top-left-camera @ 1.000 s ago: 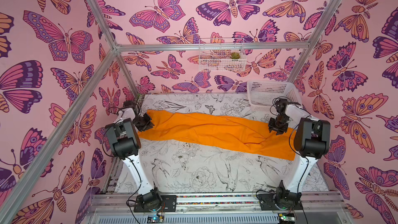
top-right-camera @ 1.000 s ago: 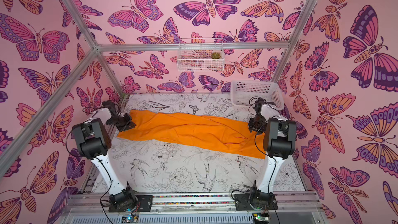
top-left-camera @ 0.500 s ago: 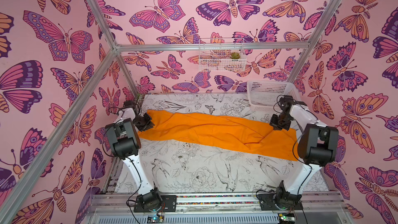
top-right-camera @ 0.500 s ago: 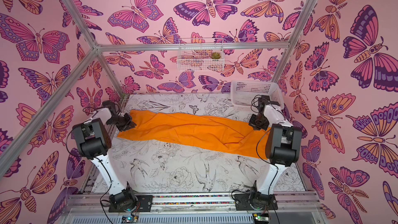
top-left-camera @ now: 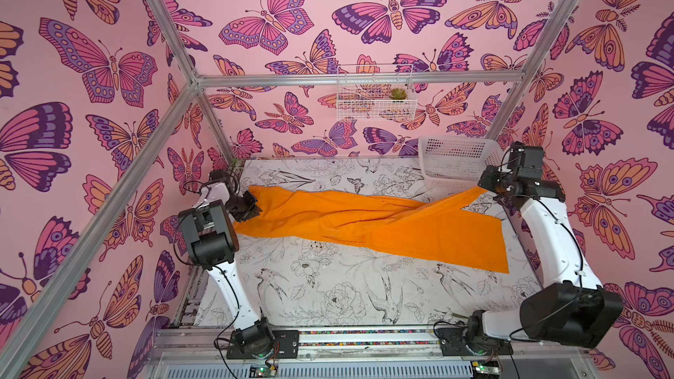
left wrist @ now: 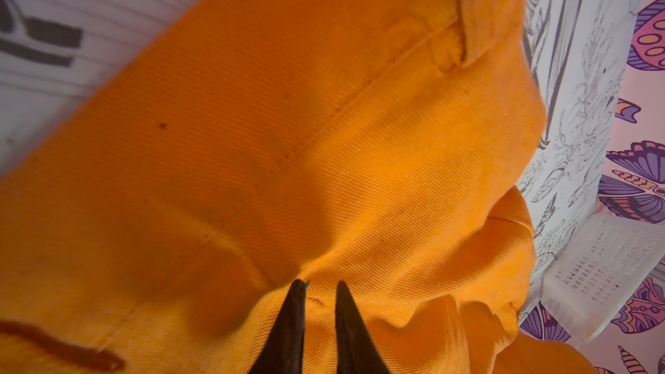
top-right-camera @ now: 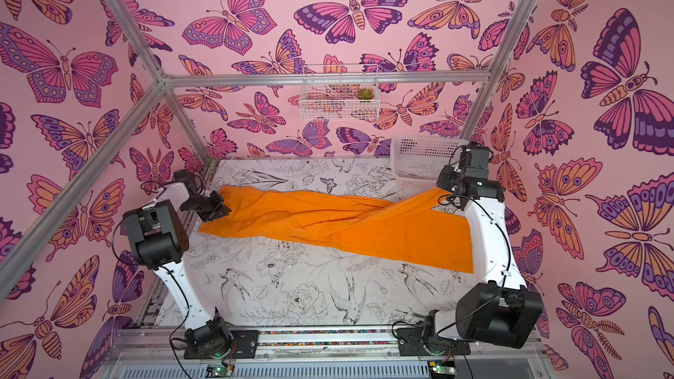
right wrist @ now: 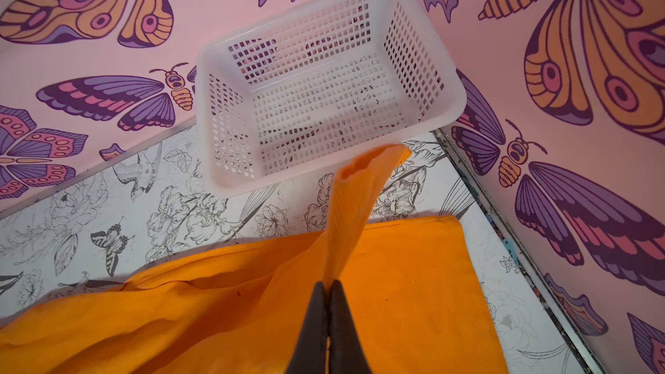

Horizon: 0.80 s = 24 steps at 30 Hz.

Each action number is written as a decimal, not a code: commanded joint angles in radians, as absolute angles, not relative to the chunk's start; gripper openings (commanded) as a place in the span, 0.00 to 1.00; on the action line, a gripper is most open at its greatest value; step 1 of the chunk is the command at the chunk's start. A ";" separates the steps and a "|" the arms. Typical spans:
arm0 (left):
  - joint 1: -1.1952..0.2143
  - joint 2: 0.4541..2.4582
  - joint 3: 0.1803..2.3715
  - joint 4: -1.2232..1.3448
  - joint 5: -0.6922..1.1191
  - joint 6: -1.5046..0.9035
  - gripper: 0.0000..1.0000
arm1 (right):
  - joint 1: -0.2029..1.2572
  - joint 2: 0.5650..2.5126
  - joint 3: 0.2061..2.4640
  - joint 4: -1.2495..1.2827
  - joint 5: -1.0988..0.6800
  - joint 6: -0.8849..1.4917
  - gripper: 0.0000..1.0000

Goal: Roll up the long pants
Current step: Fold the long pant at the center of the board.

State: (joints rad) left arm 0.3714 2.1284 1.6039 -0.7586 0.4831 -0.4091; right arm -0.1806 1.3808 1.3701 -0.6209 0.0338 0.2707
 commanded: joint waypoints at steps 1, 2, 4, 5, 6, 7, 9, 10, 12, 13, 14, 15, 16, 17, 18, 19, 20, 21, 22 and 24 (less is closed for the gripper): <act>0.364 2.103 1.585 -0.764 0.501 -0.408 0.19 | -0.216 1.349 1.318 -0.645 0.070 0.243 0.00; 0.364 2.104 1.585 -0.765 0.500 -0.409 0.19 | -0.225 1.339 1.299 -0.659 0.069 0.249 0.00; 0.364 2.103 1.585 -0.765 0.506 -0.410 0.19 | -0.241 1.314 1.250 -0.697 0.084 0.271 0.00; 0.365 2.103 1.586 -0.765 0.508 -0.408 0.19 | -0.248 1.307 1.235 -0.723 0.100 0.281 0.00; 0.364 2.102 1.586 -0.765 0.506 -0.408 0.19 | -0.256 1.302 1.218 -0.758 0.123 0.295 0.00; 0.364 2.101 1.586 -0.765 0.507 -0.408 0.19 | -0.268 1.301 1.202 -0.791 0.141 0.307 0.00; 0.364 2.101 1.589 -0.765 0.506 -0.408 0.19 | -0.296 1.303 1.177 -0.844 0.167 0.313 0.00; 0.365 2.103 1.589 -0.765 0.509 -0.408 0.19 | -0.312 1.304 1.168 -0.869 0.176 0.313 0.00; 0.364 2.103 1.591 -0.764 0.515 -0.410 0.19 | -0.346 1.306 1.150 -0.895 0.159 0.307 0.00; 0.364 2.106 1.590 -0.765 0.517 -0.410 0.19 | -0.363 1.304 1.140 -0.901 0.140 0.304 0.00; 0.365 2.104 1.591 -0.764 0.518 -0.410 0.19 | -0.374 1.302 1.133 -0.903 0.128 0.306 0.00; 0.365 2.104 1.589 -0.765 0.518 -0.412 0.19 | -0.385 1.302 1.126 -0.901 0.111 0.308 0.00; 0.364 2.104 1.588 -0.765 0.521 -0.413 0.19 | -0.393 1.304 1.124 -0.897 0.092 0.308 0.00; 0.364 2.105 1.586 -0.765 0.521 -0.411 0.19 | -0.396 1.308 1.126 -0.890 0.080 0.311 0.00; 0.364 2.103 1.586 -0.764 0.520 -0.413 0.19 | -0.397 1.318 1.137 -0.883 0.066 0.312 0.00; 0.364 2.104 1.585 -0.764 0.520 -0.411 0.19 | -0.397 1.334 1.161 -0.878 0.053 0.317 0.00; 0.364 2.102 1.584 -0.764 0.520 -0.412 0.19 | -0.397 1.351 1.189 -0.876 0.035 0.323 0.00; 0.364 2.103 1.585 -0.765 0.519 -0.413 0.19 | -0.397 1.373 1.234 -0.878 0.000 0.325 0.00; 0.364 2.101 1.585 -0.765 0.518 -0.413 0.19 | -0.397 1.392 1.271 -0.875 -0.033 0.326 0.00; 0.365 2.100 1.584 -0.764 0.515 -0.415 0.19 | -0.397 1.443 1.371 -0.872 -0.107 0.347 0.00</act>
State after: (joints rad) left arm 0.3660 2.1284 1.5990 -0.7563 0.5022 -0.4095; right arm -0.3904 1.4036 1.2499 -0.8978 -0.0090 0.3145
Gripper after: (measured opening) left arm 0.188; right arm 0.043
